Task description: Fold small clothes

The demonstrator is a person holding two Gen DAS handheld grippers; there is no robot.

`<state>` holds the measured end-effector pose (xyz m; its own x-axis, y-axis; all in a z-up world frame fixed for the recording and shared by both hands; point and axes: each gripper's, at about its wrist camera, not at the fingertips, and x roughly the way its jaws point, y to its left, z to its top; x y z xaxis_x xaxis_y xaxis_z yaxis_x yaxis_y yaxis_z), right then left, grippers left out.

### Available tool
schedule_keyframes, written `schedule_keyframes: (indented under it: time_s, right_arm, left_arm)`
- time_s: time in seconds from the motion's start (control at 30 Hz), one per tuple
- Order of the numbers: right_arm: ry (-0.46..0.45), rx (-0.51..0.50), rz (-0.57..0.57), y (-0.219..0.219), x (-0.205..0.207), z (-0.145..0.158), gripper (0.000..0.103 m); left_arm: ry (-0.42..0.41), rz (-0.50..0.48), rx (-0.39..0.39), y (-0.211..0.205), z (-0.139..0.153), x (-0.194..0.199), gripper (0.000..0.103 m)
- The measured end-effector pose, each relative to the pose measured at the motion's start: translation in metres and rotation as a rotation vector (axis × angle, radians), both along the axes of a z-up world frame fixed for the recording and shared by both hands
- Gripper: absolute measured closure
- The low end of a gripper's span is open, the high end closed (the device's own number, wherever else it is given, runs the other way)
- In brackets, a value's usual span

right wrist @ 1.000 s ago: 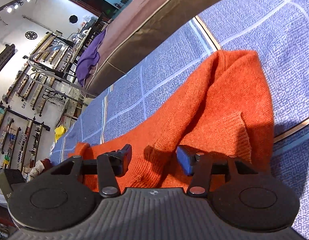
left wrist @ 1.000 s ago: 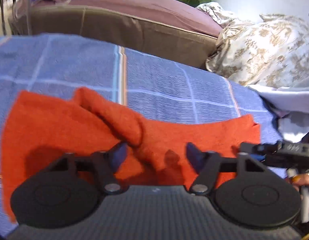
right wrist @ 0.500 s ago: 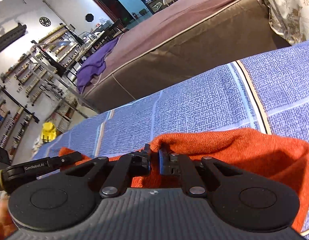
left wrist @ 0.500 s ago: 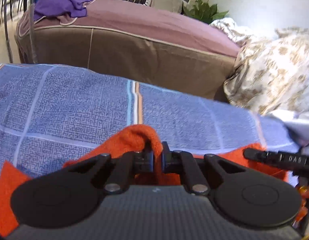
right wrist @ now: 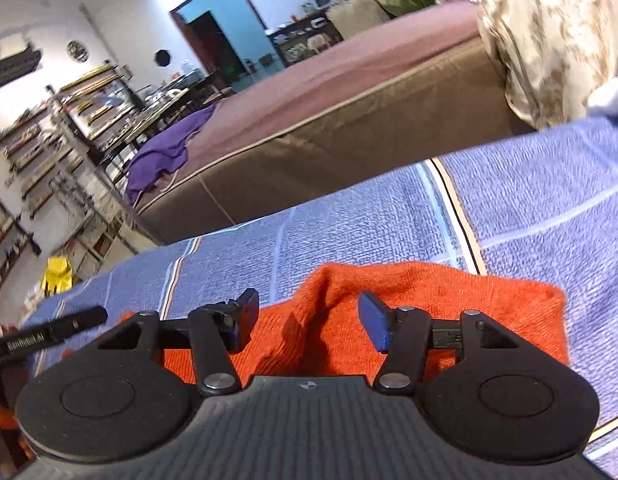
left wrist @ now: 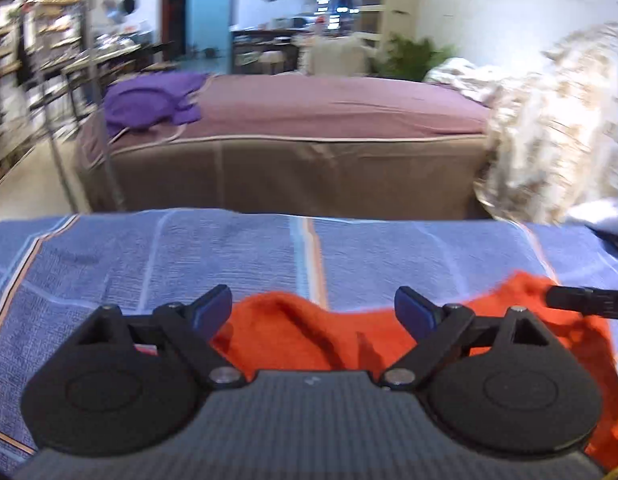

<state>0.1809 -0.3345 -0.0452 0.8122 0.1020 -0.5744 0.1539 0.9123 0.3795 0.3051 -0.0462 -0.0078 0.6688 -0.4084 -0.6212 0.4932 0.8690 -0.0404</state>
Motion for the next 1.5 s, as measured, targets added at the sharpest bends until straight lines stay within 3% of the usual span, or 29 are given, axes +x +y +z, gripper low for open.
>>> schedule_keyframes:
  time_s: [0.1, 0.2, 0.27, 0.3, 0.37, 0.5, 0.57, 0.7, 0.77, 0.8, 0.87, 0.9, 1.03, 1.13, 1.27, 1.5]
  right_arm:
    - [-0.028, -0.119, 0.151, 0.035, -0.022, 0.005, 0.049]
    - [0.006, -0.304, 0.290, 0.072, -0.039, -0.008, 0.061]
    - [0.084, -0.381, 0.317, 0.084, -0.043, -0.026, 0.065]
    - [0.125, -0.406, 0.306, 0.084, -0.044, -0.036, 0.071]
    - [0.097, -0.419, 0.296, 0.079, -0.051, -0.044, 0.073]
    - [0.114, -0.482, 0.306, 0.085, -0.053, -0.042, 0.072]
    - [0.128, -0.479, 0.287, 0.087, -0.053, -0.041, 0.072]
    - [0.156, -0.472, 0.267, 0.094, -0.054, -0.033, 0.064]
    - [0.115, -0.418, 0.230, 0.092, -0.066, -0.022, 0.056]
    - [0.078, -0.388, 0.212, 0.090, -0.076, -0.015, 0.049]
    - [0.038, -0.328, 0.166, 0.086, -0.099, -0.001, 0.020]
    - [0.033, -0.304, 0.149, 0.085, -0.111, 0.004, 0.000]
    - [0.031, -0.214, 0.155, 0.084, -0.156, 0.016, 0.000]
    - [0.039, -0.184, 0.173, 0.087, -0.191, 0.018, 0.000]
    - [0.076, -0.199, 0.195, 0.094, -0.233, 0.012, 0.000]
    - [0.138, -0.229, 0.151, 0.097, -0.291, -0.006, 0.000]
  left_arm:
    - [-0.010, -0.122, 0.057, -0.015, -0.003, -0.041, 0.023]
    - [-0.018, -0.182, 0.166, -0.030, -0.026, -0.070, 0.029]
    - [0.019, -0.168, 0.264, -0.035, -0.050, -0.074, 0.031]
    - [0.054, -0.148, 0.290, -0.033, -0.064, -0.073, 0.030]
    - [0.071, -0.105, 0.201, -0.016, -0.073, -0.068, 0.020]
    - [0.007, -0.130, 0.263, -0.017, -0.074, -0.074, 0.011]
    - [0.005, -0.120, 0.291, -0.018, -0.073, -0.072, 0.000]
    - [0.010, -0.108, 0.339, -0.019, -0.056, -0.076, 0.000]
    - [-0.010, -0.109, 0.391, -0.015, -0.042, -0.094, 0.000]
    - [-0.018, -0.116, 0.422, -0.011, -0.036, -0.104, 0.000]
    - [-0.042, -0.114, 0.451, 0.001, -0.024, -0.127, 0.000]
    - [-0.050, -0.118, 0.444, 0.008, -0.019, -0.138, 0.000]
    - [-0.005, -0.126, 0.389, 0.032, -0.003, -0.178, 0.000]
    - [0.020, -0.120, 0.397, 0.046, -0.003, -0.207, 0.000]
    - [0.041, -0.114, 0.426, 0.061, -0.012, -0.241, 0.000]
    - [0.113, -0.068, 0.393, 0.089, -0.031, -0.287, 0.000]
